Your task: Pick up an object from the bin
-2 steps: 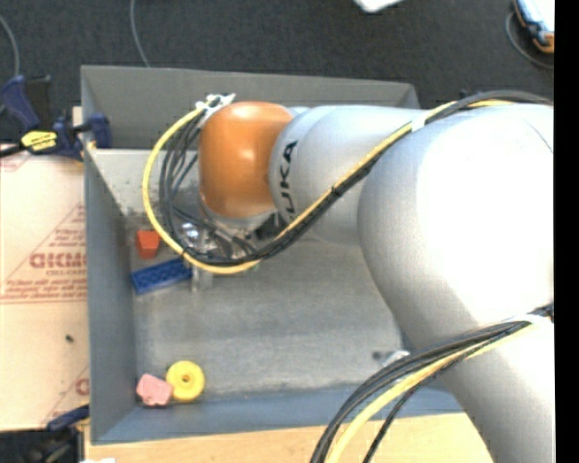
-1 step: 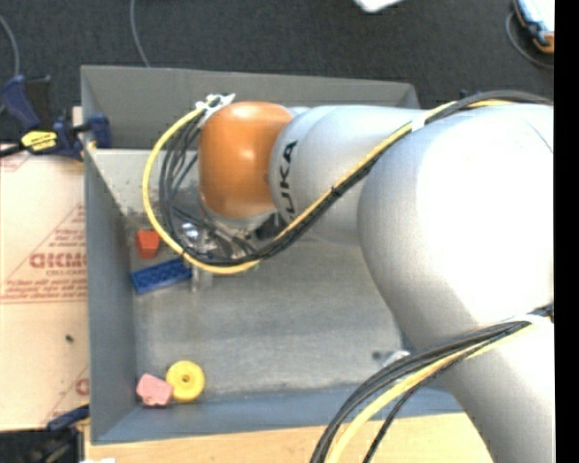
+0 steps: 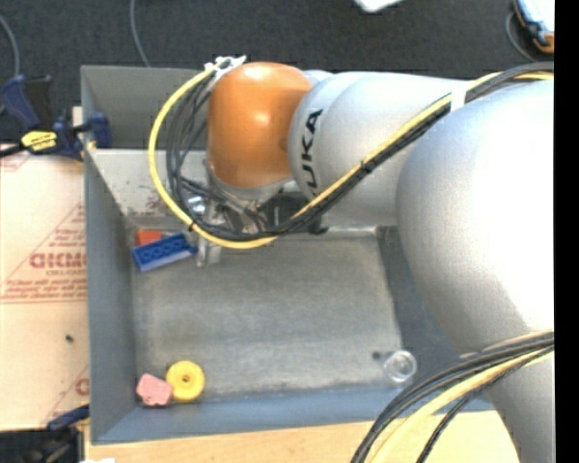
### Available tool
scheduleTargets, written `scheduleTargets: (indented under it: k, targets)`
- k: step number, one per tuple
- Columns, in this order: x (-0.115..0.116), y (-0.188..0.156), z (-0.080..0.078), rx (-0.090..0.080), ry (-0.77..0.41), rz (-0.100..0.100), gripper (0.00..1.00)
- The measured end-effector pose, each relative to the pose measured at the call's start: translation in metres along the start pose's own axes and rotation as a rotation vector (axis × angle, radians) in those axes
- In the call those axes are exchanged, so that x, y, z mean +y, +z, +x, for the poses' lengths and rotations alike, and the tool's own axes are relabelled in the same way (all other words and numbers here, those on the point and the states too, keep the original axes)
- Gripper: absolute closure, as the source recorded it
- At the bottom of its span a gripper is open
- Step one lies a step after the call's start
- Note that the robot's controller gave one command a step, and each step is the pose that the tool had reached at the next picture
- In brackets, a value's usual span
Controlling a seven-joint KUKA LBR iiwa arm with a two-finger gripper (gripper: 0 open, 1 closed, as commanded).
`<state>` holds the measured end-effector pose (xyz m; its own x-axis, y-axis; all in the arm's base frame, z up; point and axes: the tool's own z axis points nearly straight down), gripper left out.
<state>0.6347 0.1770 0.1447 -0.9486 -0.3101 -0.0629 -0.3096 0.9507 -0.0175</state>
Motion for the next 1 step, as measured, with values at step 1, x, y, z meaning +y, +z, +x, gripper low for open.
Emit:
scheduleTargets:
  k: [1]
  targets:
    - [-0.0063,0.0342,0.0029,0.011,-0.041,-0.001,1.00]
